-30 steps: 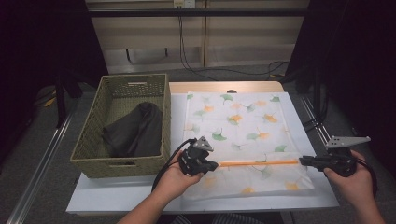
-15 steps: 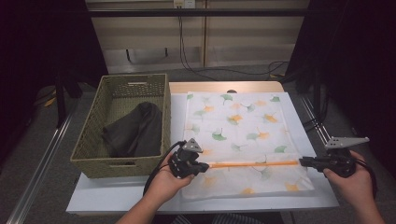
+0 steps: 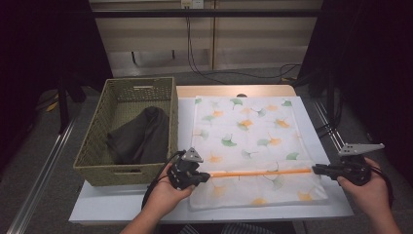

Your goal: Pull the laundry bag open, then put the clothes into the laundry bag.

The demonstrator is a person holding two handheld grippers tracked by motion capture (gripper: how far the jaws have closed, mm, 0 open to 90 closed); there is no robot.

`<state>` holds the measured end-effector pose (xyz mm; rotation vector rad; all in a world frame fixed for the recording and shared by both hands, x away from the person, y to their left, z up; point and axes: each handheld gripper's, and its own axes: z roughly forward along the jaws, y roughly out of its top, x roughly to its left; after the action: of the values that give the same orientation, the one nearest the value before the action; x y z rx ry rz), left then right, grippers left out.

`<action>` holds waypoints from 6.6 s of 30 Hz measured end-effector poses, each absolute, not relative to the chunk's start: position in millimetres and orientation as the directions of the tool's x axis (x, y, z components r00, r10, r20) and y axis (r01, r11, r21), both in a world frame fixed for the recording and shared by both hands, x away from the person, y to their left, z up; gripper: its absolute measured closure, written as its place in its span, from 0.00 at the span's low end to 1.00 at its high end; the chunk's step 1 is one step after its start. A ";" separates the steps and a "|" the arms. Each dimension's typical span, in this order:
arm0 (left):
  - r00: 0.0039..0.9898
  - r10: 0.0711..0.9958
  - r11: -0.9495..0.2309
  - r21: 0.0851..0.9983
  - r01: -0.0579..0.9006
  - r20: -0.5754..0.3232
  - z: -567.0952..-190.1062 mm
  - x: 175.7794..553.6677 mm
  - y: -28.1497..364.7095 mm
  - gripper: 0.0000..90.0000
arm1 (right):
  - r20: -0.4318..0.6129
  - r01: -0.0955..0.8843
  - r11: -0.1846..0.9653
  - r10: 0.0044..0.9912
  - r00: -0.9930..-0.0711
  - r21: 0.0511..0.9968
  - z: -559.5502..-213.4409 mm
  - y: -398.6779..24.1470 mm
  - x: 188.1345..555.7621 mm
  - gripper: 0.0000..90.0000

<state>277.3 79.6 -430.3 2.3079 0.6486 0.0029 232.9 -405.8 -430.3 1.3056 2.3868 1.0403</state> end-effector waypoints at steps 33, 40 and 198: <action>0.814 0.549 -0.580 0.614 0.536 -0.192 -444.8 269.4 129.1 1.00 | 0.151 0.675 0.345 0.814 -0.561 0.652 -438.8 -408.9 234.1 0.97; 0.801 0.562 -0.565 0.611 0.554 -0.207 -447.7 271.2 132.0 1.00 | 0.161 0.691 0.338 0.820 -0.550 0.639 -443.1 -409.1 235.6 0.97; 0.870 0.467 -0.530 0.736 0.421 -0.161 -386.1 260.4 127.6 0.63 | -0.005 0.403 0.721 0.491 -0.871 0.563 -403.9 -245.9 327.6 1.00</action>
<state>260.4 127.6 -386.1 2.1988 0.6379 0.0700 327.6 -245.9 -403.9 0.7243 2.7704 0.8525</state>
